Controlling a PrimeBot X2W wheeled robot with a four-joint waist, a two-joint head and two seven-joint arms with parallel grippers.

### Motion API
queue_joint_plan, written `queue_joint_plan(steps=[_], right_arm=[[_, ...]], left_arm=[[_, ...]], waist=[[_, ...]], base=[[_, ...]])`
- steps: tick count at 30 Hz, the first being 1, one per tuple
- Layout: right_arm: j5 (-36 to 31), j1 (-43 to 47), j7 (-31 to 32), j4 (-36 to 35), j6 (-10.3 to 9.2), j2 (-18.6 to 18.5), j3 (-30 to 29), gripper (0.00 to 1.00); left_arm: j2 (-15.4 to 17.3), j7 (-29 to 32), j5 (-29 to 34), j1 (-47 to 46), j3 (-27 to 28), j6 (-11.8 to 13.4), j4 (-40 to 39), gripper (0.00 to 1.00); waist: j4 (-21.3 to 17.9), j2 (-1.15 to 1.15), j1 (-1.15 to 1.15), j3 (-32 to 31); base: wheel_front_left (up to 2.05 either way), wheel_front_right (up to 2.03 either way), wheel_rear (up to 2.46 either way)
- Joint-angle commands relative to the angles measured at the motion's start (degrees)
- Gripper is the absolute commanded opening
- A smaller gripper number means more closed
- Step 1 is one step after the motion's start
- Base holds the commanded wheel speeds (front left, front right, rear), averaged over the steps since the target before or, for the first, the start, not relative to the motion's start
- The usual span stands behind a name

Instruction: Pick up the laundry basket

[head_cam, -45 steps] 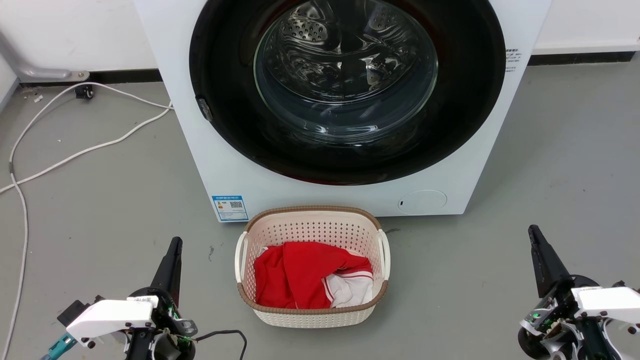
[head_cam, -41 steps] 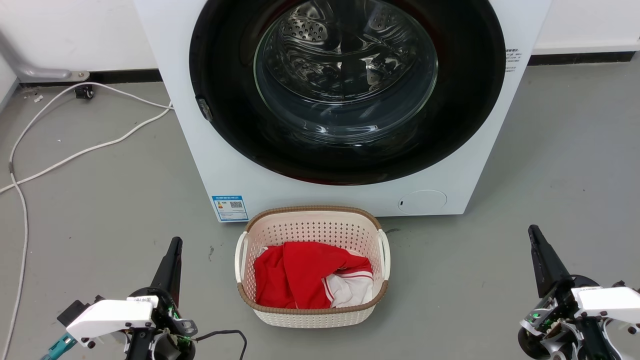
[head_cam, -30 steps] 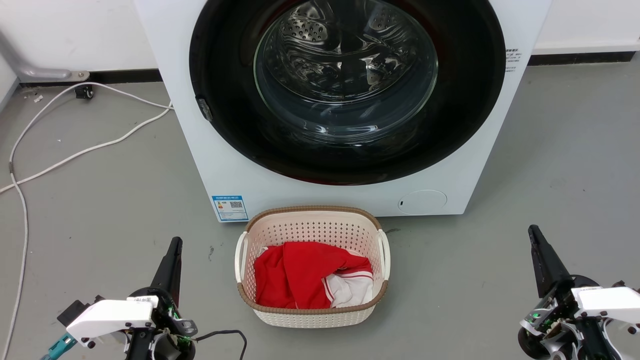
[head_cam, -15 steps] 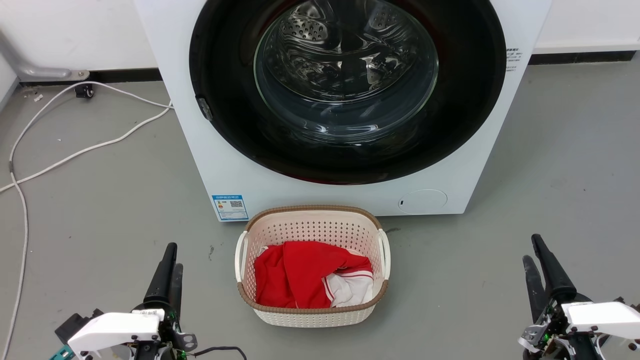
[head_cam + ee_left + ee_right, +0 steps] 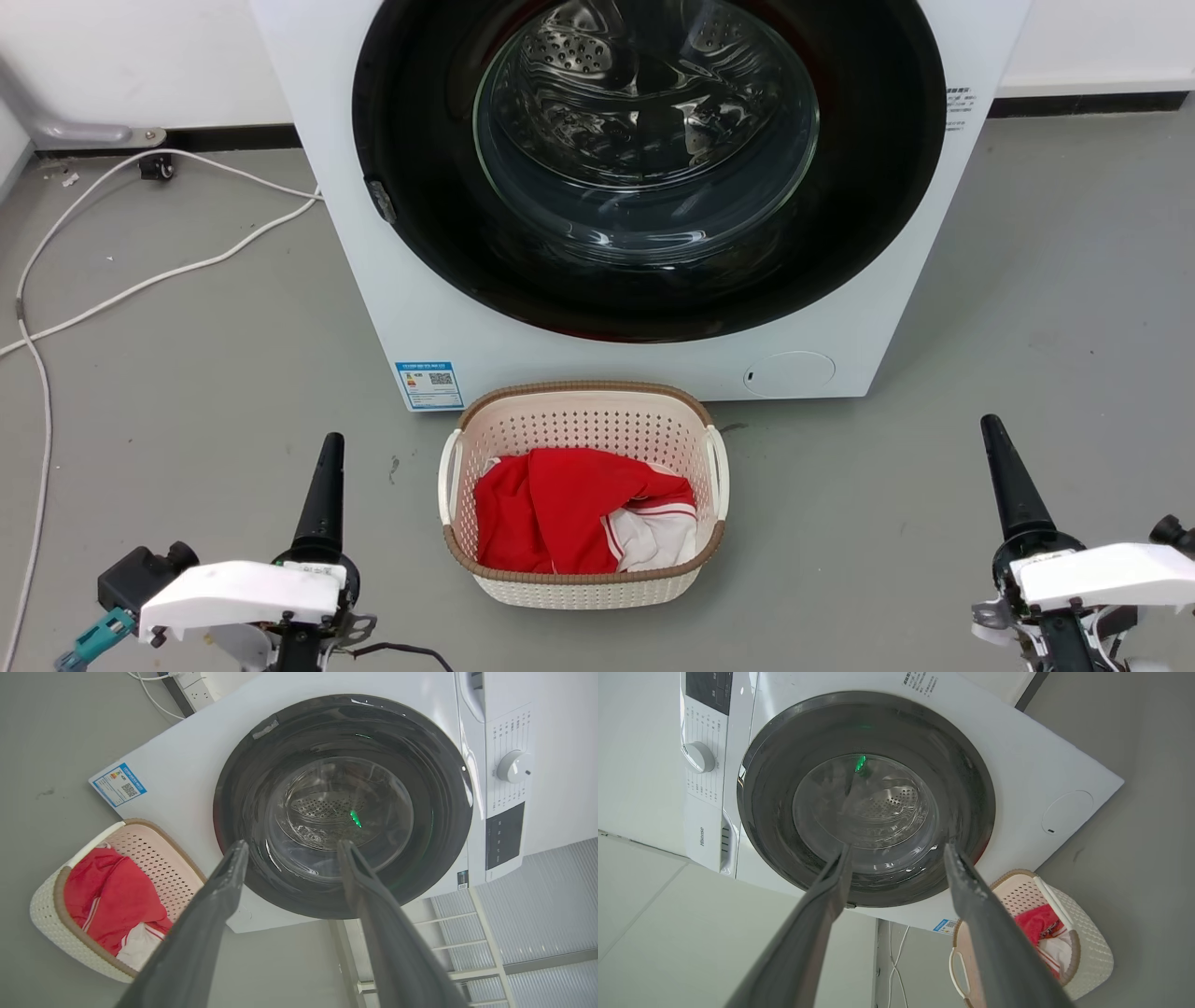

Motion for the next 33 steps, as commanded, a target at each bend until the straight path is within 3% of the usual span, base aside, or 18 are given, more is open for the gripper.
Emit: queue_joint_plan(steps=[1, 15, 33], right_arm=[[-3.1, -0.2, -0.6, -1.9, 0.0, -0.1, 0.3, 1.0], [-21.0, 0.9, -3.7, -7.0, 0.0, -0.1, 2.4, 1.0], [-35.3, 2.6, -6.8, -8.3, 0.0, -0.1, 3.4, 1.0]], left_arm=[[0.2, -0.6, 2.6, -0.2, -0.3, 0.5, -1.6, 1.0], [0.3, -3.7, 17.4, 0.8, -1.7, 1.7, -5.5, 1.0], [0.3, -6.9, 31.4, 2.6, -2.8, 2.2, -7.6, 1.0]], waist=[[0.0, 0.0, 0.0, 0.0], [0.0, 0.0, 0.0, 0.2], [0.0, 0.0, 0.0, 0.3]], base=[[0.0, 0.0, 0.0], [0.0, 0.0, 0.0], [0.0, 0.0, 0.0]])
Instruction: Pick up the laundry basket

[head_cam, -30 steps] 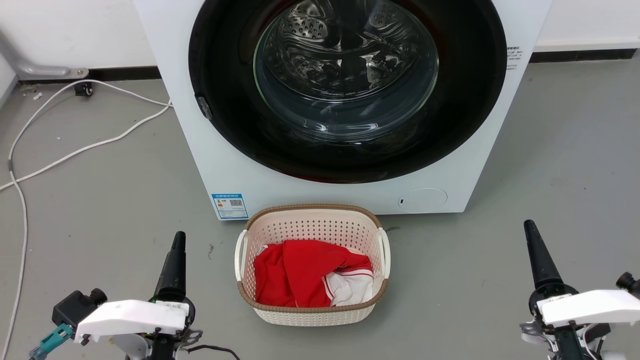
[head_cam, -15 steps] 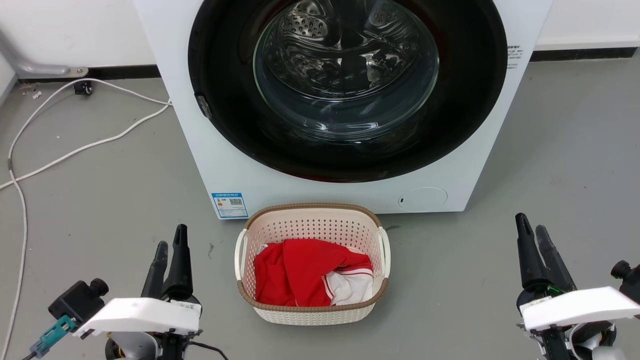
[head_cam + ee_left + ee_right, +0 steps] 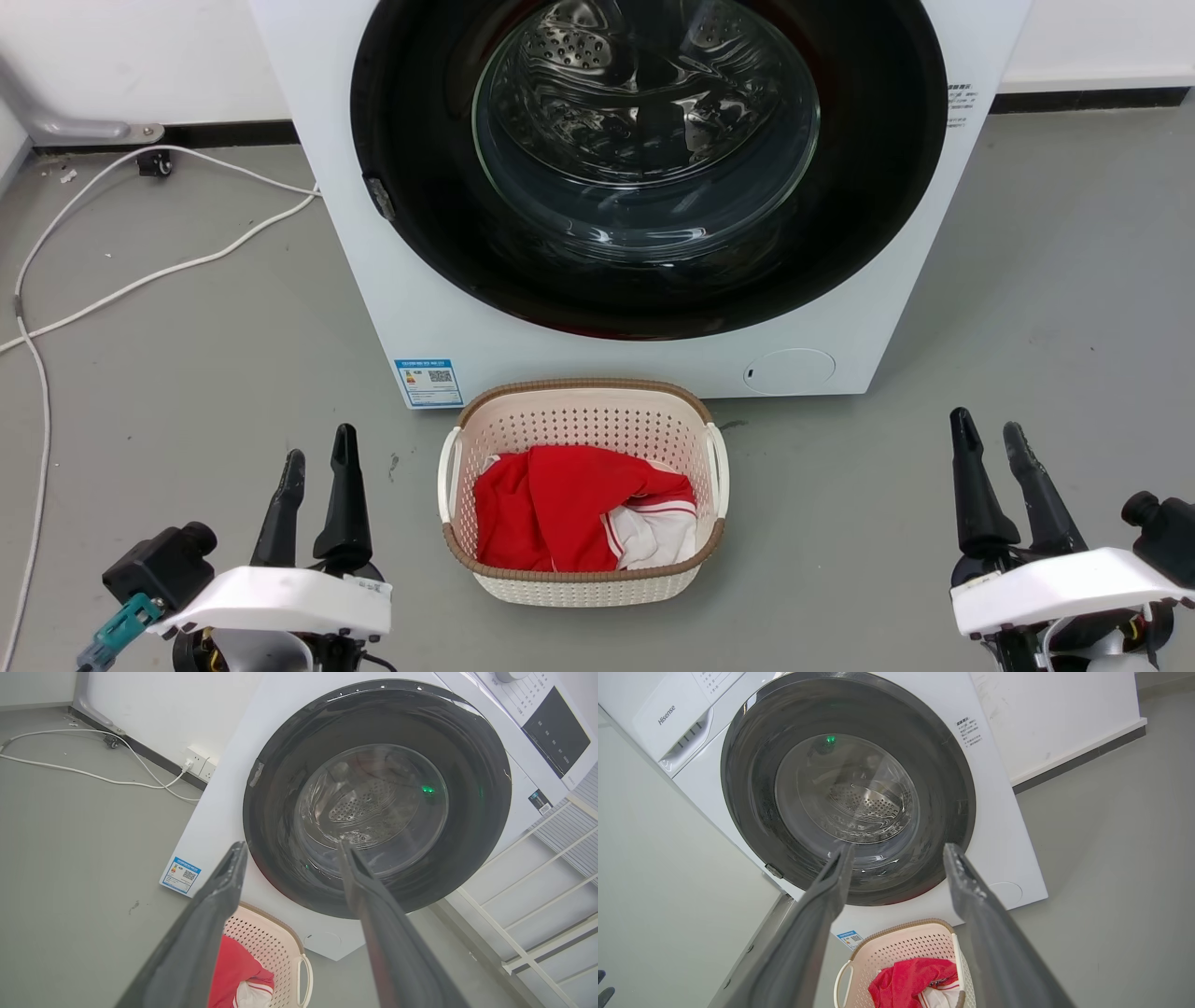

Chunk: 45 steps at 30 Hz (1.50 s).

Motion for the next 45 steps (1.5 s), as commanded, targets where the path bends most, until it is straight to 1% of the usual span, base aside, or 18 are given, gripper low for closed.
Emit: queue_joint_plan(steps=[1, 12, 20, 21, 29, 45], right_arm=[[-1.4, 0.0, -0.4, -1.1, 0.0, -0.1, 0.2, 1.0], [-8.8, 1.2, -2.2, -1.6, 0.0, -0.1, 0.9, 1.0], [-13.7, 1.7, -3.4, -2.1, 0.0, -0.1, 1.3, 1.0], [-15.9, 2.0, -4.0, -2.5, 0.0, -0.1, 1.4, 1.0], [-20.5, 2.7, -5.1, -3.1, 0.0, -0.1, 1.6, 1.0], [-28.8, 3.5, -7.0, -3.7, 0.0, -0.1, 1.2, 1.0]], left_arm=[[0.2, -0.5, 1.4, 0.0, -0.2, 0.0, -0.9, 1.0], [0.2, -2.3, 9.4, 1.1, -1.2, 0.3, -1.2, 1.0], [0.3, -3.4, 14.1, 1.6, -1.8, 0.7, -1.5, 1.0], [0.3, -4.0, 16.4, 2.0, -1.7, 0.5, -1.8, 1.0], [0.3, -5.1, 20.9, 2.6, -1.4, 0.6, -2.4, 1.0], [0.3, -7.0, 28.8, 3.9, -1.2, 1.8, -3.5, 1.0]], waist=[[0.0, 0.0, 0.0, 0.0], [0.0, 0.0, 0.0, -0.1], [0.1, 0.0, 0.0, -0.2], [0.1, 0.0, 0.0, -0.2], [0.3, 0.0, 0.0, -0.1], [0.3, 0.0, 0.0, 0.3]], base=[[0.0, 0.0, 0.0], [0.0, 0.0, 0.0], [0.0, 0.0, 0.0], [0.0, 0.0, 0.0], [0.0, 0.0, 0.0], [0.0, 0.0, 0.0]])
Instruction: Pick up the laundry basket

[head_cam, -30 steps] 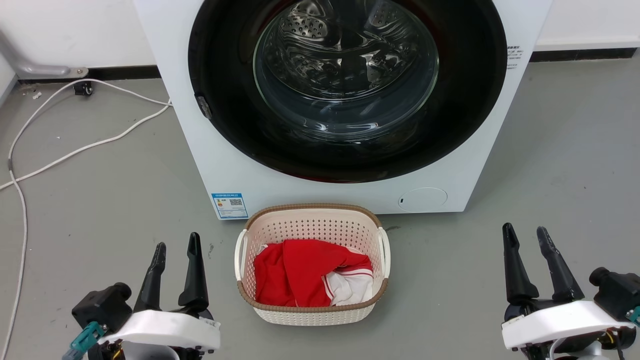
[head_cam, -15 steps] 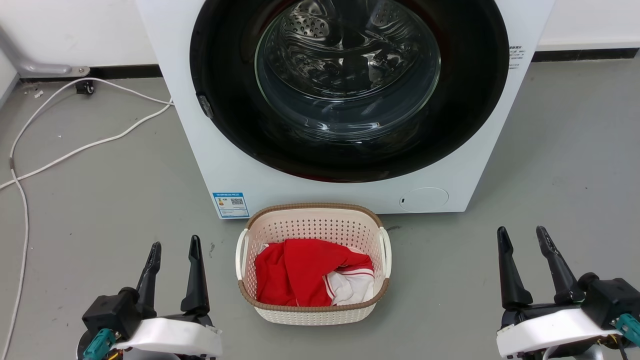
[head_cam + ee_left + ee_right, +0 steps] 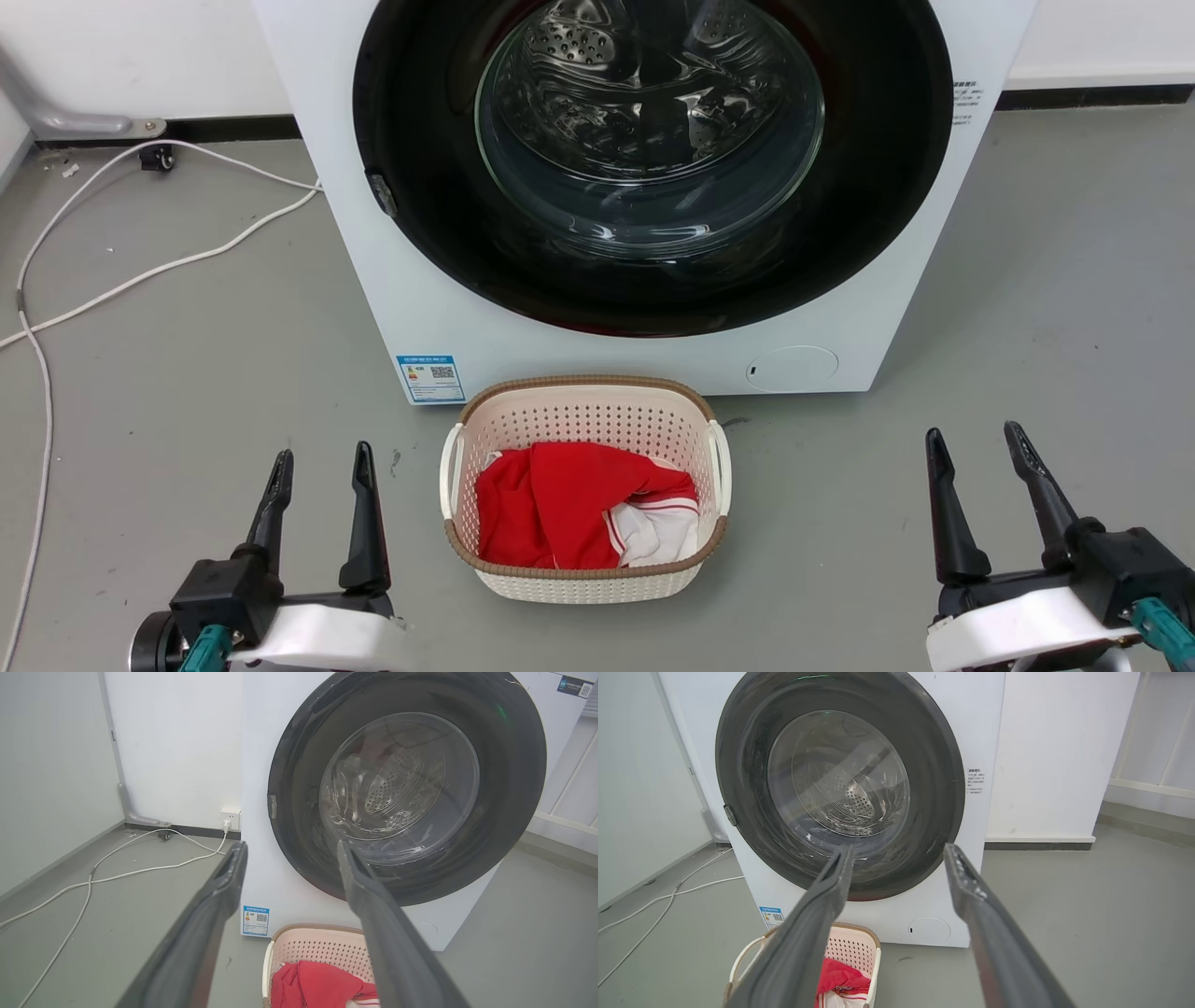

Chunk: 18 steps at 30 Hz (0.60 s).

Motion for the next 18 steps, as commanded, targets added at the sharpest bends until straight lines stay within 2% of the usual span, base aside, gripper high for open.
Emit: queue_joint_plan(steps=[1, 18], right_arm=[[-1.1, 0.4, -0.5, -0.5, -0.02, -0.1, 0.0, 1.0], [-7.9, 1.3, -2.3, -0.7, -0.02, -0.1, 0.4, 1.0]], left_arm=[[0.2, -0.4, 1.3, 0.4, 0.1, 0.4, -0.6, 1.0], [0.2, -2.2, 8.5, 1.5, -0.1, 1.5, -1.4, 1.0]], waist=[[0.0, 0.0, 0.0, 0.0], [0.2, 0.0, 0.0, 0.2]], base=[[0.0, 0.0, 0.0], [0.0, 0.0, 0.0]])
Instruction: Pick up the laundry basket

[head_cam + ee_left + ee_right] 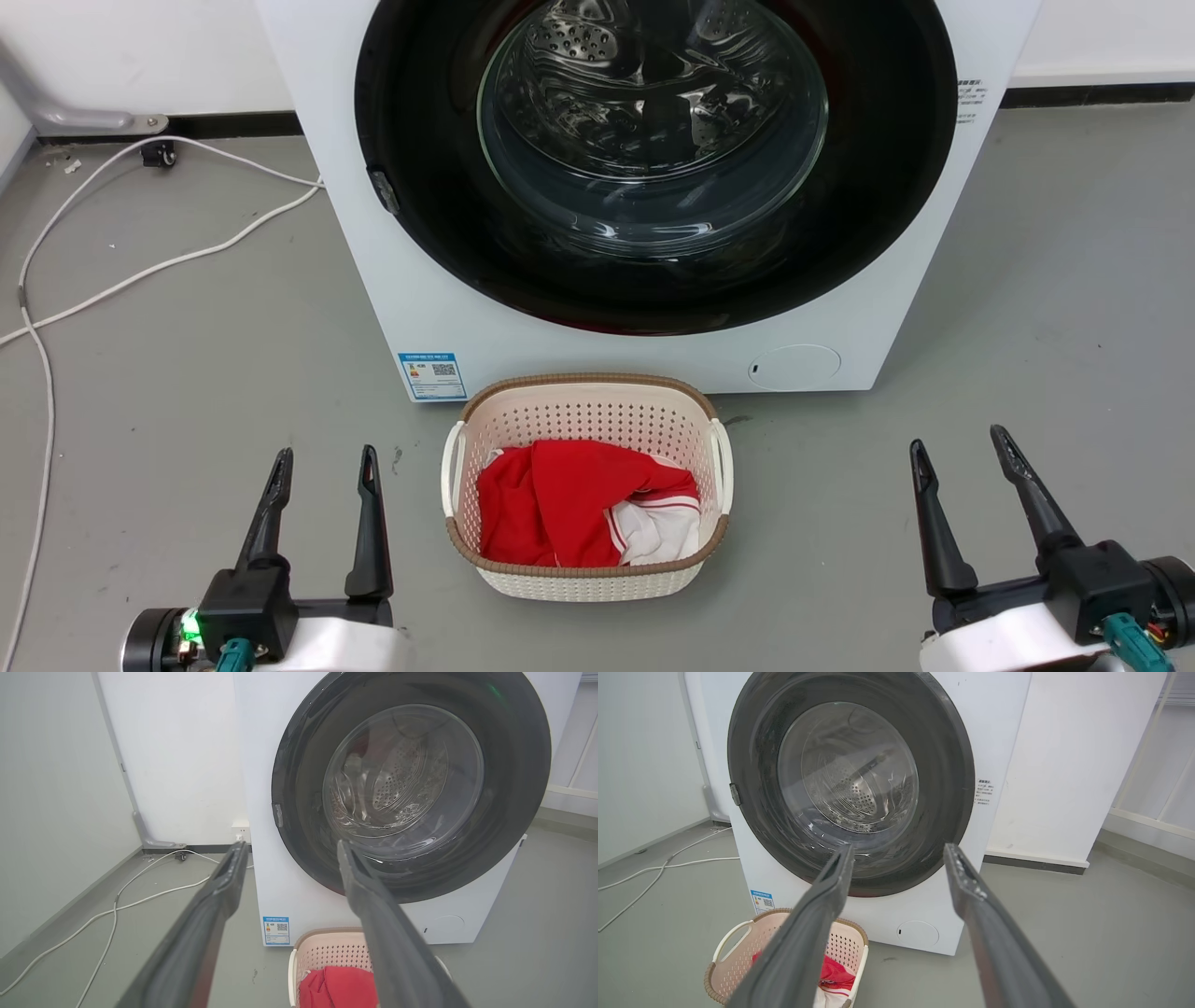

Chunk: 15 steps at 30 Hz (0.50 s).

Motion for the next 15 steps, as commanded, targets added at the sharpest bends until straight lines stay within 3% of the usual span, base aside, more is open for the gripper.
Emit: queue_joint_plan(steps=[1, 15], right_arm=[[-1.0, 0.5, -0.4, -0.5, -0.02, -0.1, 0.1, 1.0], [-1.3, 0.7, -0.6, -0.2, -0.02, -0.1, 0.0, 1.0]], left_arm=[[0.2, -0.4, 1.2, 0.6, -0.1, 0.3, -0.4, 1.0], [0.2, -0.6, 1.5, 0.9, 0.2, 0.6, -0.4, 1.0]], waist=[[0.0, 0.0, 0.0, 0.0], [0.1, 0.0, 0.0, 0.0]], base=[[0.0, 0.0, 0.0], [0.0, 0.0, 0.0]])
